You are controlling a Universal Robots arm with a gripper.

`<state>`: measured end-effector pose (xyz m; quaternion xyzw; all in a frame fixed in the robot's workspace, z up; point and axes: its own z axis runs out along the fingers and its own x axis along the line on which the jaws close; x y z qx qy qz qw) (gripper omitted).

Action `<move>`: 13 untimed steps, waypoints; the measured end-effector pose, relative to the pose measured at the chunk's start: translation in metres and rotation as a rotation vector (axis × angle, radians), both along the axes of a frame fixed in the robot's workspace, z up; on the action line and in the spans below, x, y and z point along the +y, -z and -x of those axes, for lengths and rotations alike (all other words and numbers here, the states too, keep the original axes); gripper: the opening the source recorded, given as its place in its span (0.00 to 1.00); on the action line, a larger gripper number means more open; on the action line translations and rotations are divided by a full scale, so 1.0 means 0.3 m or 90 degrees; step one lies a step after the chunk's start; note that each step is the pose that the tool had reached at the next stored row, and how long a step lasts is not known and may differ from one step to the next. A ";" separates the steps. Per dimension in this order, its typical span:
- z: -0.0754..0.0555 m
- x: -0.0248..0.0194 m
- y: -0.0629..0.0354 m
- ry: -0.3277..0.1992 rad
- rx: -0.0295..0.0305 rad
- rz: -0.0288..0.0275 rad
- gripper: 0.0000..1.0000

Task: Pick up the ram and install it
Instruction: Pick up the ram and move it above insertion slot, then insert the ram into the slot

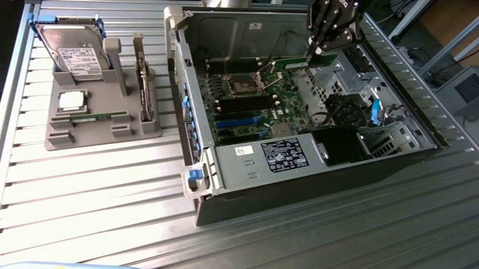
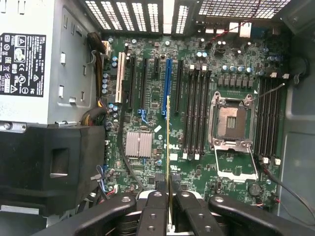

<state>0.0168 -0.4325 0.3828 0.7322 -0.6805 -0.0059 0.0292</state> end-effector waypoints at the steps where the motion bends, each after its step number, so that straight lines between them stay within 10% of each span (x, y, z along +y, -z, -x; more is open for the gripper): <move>1: 0.000 0.000 0.000 0.000 0.0000 0.0000 0.13; 8: 0.011 0.010 0.018 0.026 0.0000 0.0001 0.13; 13: 0.017 0.058 0.072 0.032 0.0001 0.0010 0.13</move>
